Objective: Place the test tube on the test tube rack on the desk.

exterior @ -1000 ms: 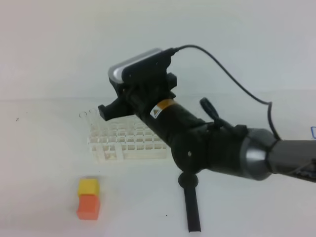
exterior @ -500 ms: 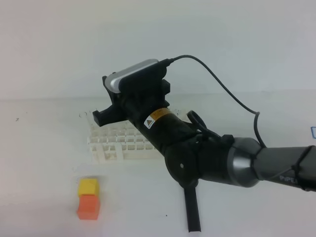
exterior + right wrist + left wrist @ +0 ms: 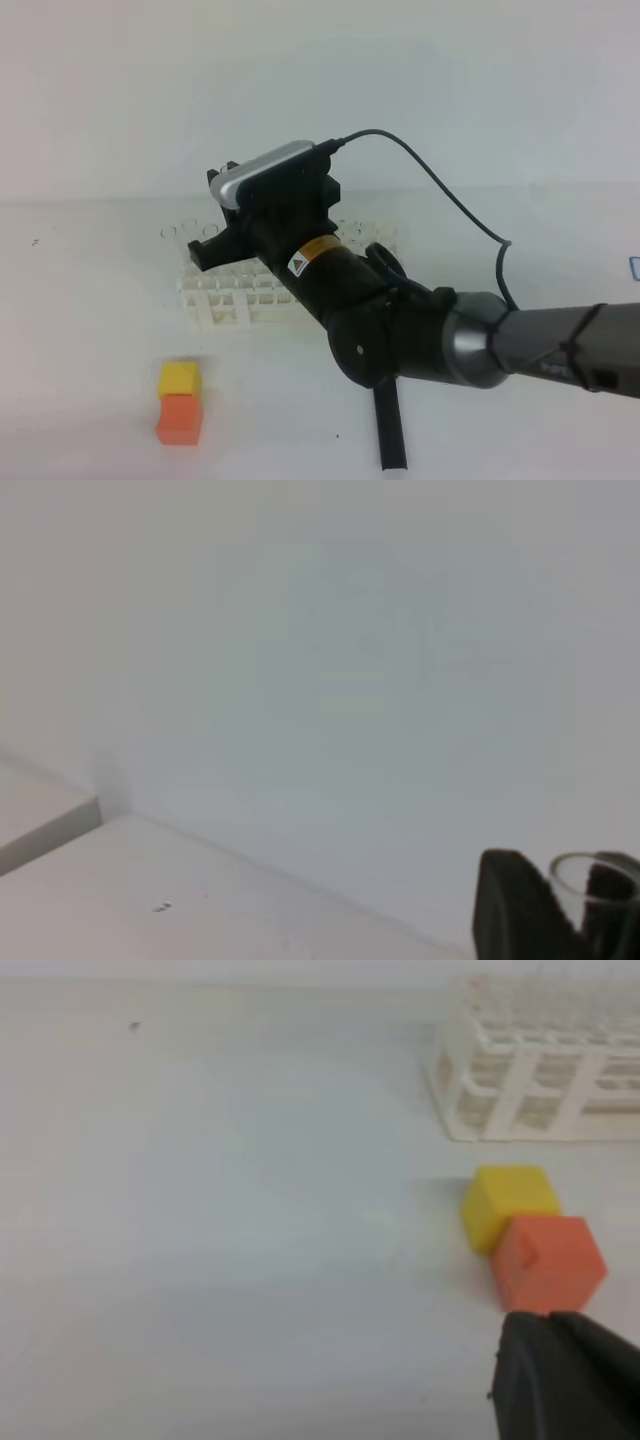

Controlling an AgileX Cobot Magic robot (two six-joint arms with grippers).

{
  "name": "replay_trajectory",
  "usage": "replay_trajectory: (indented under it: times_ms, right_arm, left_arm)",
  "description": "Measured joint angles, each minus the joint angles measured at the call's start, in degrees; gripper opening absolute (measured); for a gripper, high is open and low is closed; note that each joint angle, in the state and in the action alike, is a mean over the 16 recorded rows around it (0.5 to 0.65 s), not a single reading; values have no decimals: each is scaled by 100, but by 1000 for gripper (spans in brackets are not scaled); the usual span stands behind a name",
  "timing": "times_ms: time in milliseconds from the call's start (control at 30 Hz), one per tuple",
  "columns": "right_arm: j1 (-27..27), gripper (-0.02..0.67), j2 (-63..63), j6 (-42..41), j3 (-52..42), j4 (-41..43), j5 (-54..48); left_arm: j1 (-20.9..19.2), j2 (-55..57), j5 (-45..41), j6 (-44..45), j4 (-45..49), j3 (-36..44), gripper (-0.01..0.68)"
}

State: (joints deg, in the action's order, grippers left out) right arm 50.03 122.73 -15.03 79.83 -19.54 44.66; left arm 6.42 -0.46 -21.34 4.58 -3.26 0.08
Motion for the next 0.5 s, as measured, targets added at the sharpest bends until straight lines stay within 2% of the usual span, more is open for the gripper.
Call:
replay_trajectory:
  times_ms: [233,500]
  right_arm:
    - [3,122,131,-11,3,-1,80]
    - [3,122,313,-11,7,-7,144]
  left_arm:
    - [718,0,-19,-286,204,0,-1]
    - [902,0,23,-840,291,0,-1]
